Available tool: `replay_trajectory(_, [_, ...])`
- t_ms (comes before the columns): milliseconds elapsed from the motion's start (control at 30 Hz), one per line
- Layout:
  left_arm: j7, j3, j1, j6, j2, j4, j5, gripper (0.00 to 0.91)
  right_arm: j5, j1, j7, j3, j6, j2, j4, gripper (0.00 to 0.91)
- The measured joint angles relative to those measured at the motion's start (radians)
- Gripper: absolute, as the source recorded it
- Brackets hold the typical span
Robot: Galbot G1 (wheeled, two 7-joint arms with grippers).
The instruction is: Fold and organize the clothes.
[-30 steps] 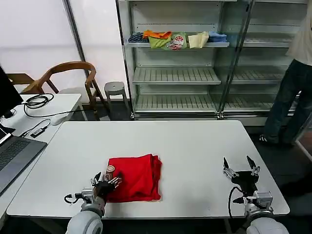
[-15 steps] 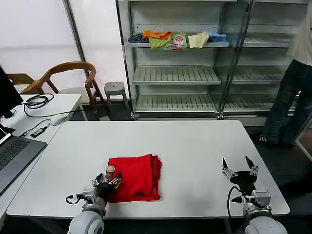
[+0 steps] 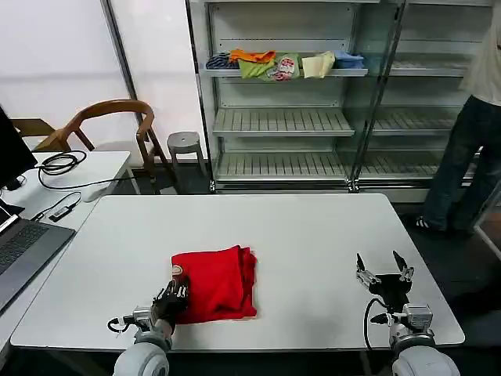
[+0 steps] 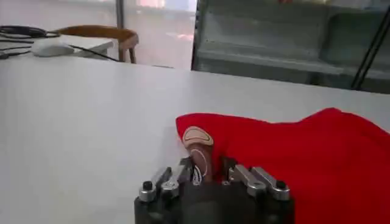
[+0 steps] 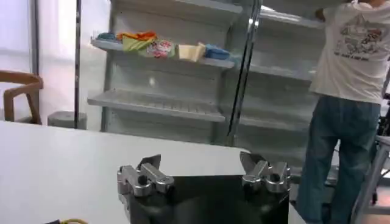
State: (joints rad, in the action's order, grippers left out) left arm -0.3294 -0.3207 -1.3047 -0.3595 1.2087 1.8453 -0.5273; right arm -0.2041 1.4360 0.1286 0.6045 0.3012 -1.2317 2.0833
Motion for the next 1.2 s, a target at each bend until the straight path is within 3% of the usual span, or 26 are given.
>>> replay_trajectory(767, [0.161, -0.012, -0.003, 0.023, 0.012, 0.111, -0.088, 0.02, 0.0, 0.011, -0.002, 0.002, -0.004, 0.007, 0.005, 0.907])
replay_trajectory(967, [0.159, -0.065, -0.019, -0.017, -0.012, 0.149, -0.108, 0.02, -0.003, 0.002, -0.002, -0.008, -0.007, 0.013, 0.001, 0.907])
replay_trajectory(1200, [0.16, -0.206, -0.054, -0.102, -0.094, 0.2, -0.155, 0.02, -0.01, -0.017, -0.004, -0.029, -0.015, 0.017, -0.007, 0.907])
